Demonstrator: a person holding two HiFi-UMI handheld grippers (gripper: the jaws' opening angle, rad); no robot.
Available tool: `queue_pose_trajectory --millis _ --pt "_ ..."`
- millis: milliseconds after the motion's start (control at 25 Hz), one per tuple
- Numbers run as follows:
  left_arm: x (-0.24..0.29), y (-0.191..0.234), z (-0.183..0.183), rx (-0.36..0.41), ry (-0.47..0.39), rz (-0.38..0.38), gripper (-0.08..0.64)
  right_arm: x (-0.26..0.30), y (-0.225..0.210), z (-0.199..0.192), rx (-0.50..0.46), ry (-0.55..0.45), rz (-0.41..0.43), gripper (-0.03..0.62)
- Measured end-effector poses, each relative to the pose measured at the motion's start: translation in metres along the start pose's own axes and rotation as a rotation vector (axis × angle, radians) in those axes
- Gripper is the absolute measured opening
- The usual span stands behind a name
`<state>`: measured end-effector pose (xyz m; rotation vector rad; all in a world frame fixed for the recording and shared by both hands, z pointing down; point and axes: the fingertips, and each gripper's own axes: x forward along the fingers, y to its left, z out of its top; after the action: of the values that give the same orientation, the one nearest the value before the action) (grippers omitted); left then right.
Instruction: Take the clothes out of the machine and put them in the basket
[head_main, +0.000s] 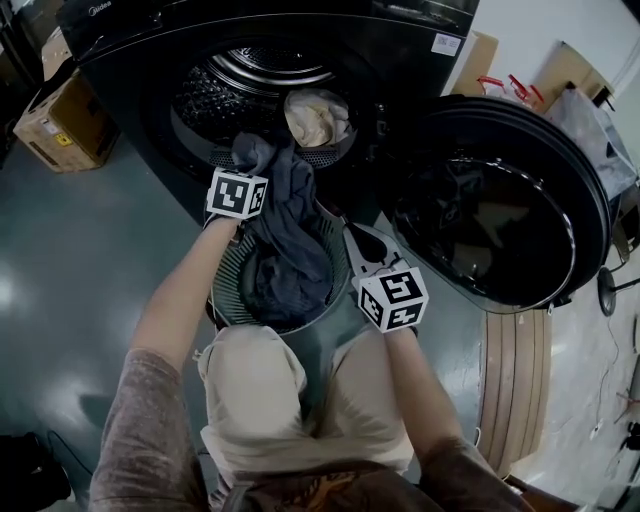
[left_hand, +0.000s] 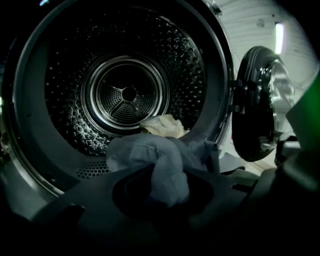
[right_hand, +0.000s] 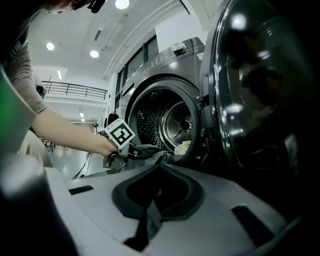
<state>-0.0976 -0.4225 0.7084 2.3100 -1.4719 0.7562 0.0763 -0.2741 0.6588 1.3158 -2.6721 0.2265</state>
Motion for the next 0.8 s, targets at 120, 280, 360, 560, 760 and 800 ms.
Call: queue_pose_trajectory --millis 120,280,360,560,760,800 --pt "-0.029 -0.019 0.003 0.024 -0.024 -0.085 0.071 0.0 -0.002 -0.002 0.01 -0.003 0.004 -0.002" --pt "-0.076 -0.037 -0.003 -0.013 -0.066 -0.176 0.066 0.004 -0.003 -0.005 0.019 0.001 0.012 -0.002" --pt "-0.096 -0.049 -0.015 -0.03 -0.072 -0.211 0.066 0.005 -0.002 -0.008 0.026 0.007 0.017 -0.002" --pt "-0.14 -0.086 -0.038 -0.024 -0.042 -0.312 0.066 0.011 -0.001 -0.009 0.025 0.013 0.024 -0.002" --pt "-0.154 -0.107 -0.056 -0.01 0.002 -0.357 0.067 0.014 0.001 -0.011 0.028 0.016 0.027 -0.002" --pt "-0.154 -0.108 -0.058 -0.003 0.006 -0.355 0.073 0.014 0.001 -0.012 0.026 0.017 0.028 -0.002"
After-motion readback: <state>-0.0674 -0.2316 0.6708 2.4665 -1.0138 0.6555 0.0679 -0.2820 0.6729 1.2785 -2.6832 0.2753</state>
